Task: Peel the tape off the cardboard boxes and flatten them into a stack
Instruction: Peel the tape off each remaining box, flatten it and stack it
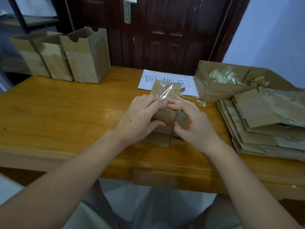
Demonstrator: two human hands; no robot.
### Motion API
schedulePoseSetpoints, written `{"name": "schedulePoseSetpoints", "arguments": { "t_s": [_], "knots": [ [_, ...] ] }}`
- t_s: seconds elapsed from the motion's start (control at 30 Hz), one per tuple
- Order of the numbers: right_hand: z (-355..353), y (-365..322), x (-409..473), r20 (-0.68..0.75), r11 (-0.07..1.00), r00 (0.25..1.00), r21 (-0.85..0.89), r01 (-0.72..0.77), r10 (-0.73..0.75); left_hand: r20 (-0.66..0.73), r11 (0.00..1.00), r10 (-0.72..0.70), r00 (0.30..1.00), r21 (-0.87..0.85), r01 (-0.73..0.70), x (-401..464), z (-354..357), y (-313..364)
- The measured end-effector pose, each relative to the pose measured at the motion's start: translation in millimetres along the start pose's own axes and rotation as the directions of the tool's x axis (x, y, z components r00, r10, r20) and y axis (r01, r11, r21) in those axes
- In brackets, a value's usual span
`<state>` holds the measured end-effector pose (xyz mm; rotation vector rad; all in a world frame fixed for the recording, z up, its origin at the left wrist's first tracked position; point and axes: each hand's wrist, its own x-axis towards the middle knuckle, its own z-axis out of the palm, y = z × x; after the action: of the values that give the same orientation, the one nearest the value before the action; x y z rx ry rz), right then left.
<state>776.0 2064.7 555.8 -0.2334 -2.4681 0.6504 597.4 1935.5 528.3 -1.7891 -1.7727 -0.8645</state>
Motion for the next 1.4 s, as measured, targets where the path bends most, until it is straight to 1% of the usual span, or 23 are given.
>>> {"name": "schedulePoseSetpoints", "arguments": {
  "t_s": [0.2, 0.33, 0.4, 0.53, 0.7, 0.83, 1.03, 1.13, 1.3, 1.4],
  "knots": [
    [-0.2, 0.5, 0.3, 0.006, 1.0, 1.0, -0.006, -0.006, 0.006, 0.0, 1.0, 0.028, 1.0, -0.011, -0.028, -4.3, -4.1, -2.0],
    [0.6, -0.2, 0.4, 0.001, 1.0, 1.0, -0.002, -0.012, 0.012, -0.083, 0.995, 0.052, 0.995, -0.077, -0.059, -12.2, 1.3, 4.1],
    [1.9, -1.2, 0.5, -0.007, 1.0, 1.0, 0.007, -0.017, 0.017, -0.092, 0.996, 0.056, 0.994, -0.064, -0.062, -15.0, 4.6, 6.2],
    [3.0, -1.6, -0.1, -0.013, 0.999, 1.0, 0.028, -0.028, 0.028, -0.097, 0.997, 0.042, 0.994, -0.053, -0.047, -16.4, 6.6, 7.6],
    [5.8, -1.4, -0.9, -0.028, 0.999, 0.999, 0.046, -0.023, 0.024, -0.135, 0.999, -0.012, 0.991, -0.042, 0.006, -15.0, 8.9, 15.0],
    [5.7, -0.8, -0.9, -0.018, 0.999, 1.0, 0.041, -0.024, 0.025, -0.165, 0.996, -0.04, 0.985, -0.086, 0.026, -13.3, 7.0, 17.2],
    [3.9, -3.2, -1.3, -0.006, 0.998, 0.999, 0.039, -0.039, 0.039, -0.13, 0.991, -0.08, 0.988, -0.121, 0.064, -13.5, 2.6, 18.3],
    [3.6, -4.3, -0.6, 0.003, 0.998, 0.999, 0.035, -0.05, 0.05, -0.095, 0.993, -0.08, 0.992, -0.099, 0.071, -13.5, 2.4, 17.9],
    [4.2, -3.5, -1.1, 0.004, 0.998, 0.999, 0.033, -0.051, 0.051, -0.107, 0.997, -0.053, 0.993, -0.063, 0.047, -14.1, 4.7, 17.9],
    [4.4, -1.6, -0.5, 0.004, 0.999, 0.999, 0.03, -0.044, 0.044, -0.103, 0.995, -0.059, 0.993, -0.089, 0.05, -14.6, 3.5, 17.6]
  ]
}}
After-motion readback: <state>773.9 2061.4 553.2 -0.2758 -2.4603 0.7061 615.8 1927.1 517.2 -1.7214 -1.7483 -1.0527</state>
